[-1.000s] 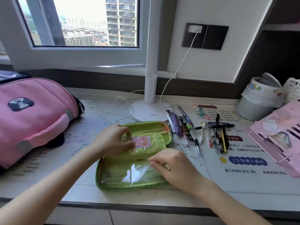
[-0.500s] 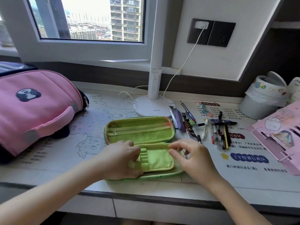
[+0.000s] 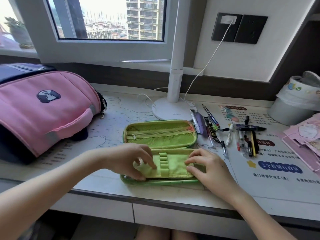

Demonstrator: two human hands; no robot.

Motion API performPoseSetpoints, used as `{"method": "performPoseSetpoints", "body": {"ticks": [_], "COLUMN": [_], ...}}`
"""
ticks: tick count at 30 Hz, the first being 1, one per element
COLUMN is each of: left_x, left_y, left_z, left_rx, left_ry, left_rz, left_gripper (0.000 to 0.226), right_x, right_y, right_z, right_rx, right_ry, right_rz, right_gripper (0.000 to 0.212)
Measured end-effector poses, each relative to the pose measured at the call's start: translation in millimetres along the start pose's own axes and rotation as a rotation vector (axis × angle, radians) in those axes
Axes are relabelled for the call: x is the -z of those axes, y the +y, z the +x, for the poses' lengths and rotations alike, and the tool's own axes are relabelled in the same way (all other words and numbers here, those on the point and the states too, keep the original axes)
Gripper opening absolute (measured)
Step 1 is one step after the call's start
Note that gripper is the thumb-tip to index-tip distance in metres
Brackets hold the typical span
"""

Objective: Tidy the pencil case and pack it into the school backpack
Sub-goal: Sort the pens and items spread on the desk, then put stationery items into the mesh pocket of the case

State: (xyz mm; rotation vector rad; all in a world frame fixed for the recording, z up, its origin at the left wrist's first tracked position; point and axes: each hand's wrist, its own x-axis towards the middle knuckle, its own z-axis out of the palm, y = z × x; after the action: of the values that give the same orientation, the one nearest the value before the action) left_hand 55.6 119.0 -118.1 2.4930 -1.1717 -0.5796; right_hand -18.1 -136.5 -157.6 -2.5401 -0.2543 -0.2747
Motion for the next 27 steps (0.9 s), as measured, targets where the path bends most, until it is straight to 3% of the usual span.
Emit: {"method": "performPoseSetpoints", "body": {"ticks": [2,3,7,9,13,15,20,24,27], "left_x": [4.9,6.3,5.5,2.1,-13.9,-20.8,-24.0,-24.4,-24.8], "left_y": [-6.9,-10.1,-26.9,-36.7,-47.8,-50.3,-62.3,-61.6,-62.7], "left_z": [-13.4,-18.1,-12.6,2.2,35.9,42.2,37.1,40.3,41.1], "left_rx": [0.037,0.080,0.369,0.547,0.685,0.660,0.496,0.433,0.433], "left_ry": [0.030,0.128,0.894,1.070,1.037,1.047,1.148,1.182,1.183], "left_rz": [-0.141,-0.212,-0.187,-0.188,-0.357,-0.317,-0.282,-0.241,-0.227], "left_gripper": [0.014,0.009,0.006,0.016,0.029,0.025,0.021,0.016,0.014], "right_x": [3.8,5.6,-6.8,-27.9,-71.5,-82.8,-83.8,-67.7,-50.6], "right_y": [-3.5,-8.2,-52.7,-76.8,-103.4,-108.2,-117.9,-113.4,-93.5], "right_z": [3.2,7.1,44.4,69.8,114.2,126.5,128.7,127.9,125.6], "right_rx": [-0.024,-0.026,0.018,0.016,-0.099,-0.134,-0.017,-0.045,-0.168], "right_ry": [-0.002,0.026,0.081,0.012,-0.096,-0.116,-0.177,-0.203,-0.166], "right_rz": [0.004,0.016,0.023,-0.020,-0.223,-0.243,-0.407,-0.306,-0.216], "right_gripper": [0.008,0.007,0.014,0.021,0.036,0.032,0.028,0.014,0.036]}}
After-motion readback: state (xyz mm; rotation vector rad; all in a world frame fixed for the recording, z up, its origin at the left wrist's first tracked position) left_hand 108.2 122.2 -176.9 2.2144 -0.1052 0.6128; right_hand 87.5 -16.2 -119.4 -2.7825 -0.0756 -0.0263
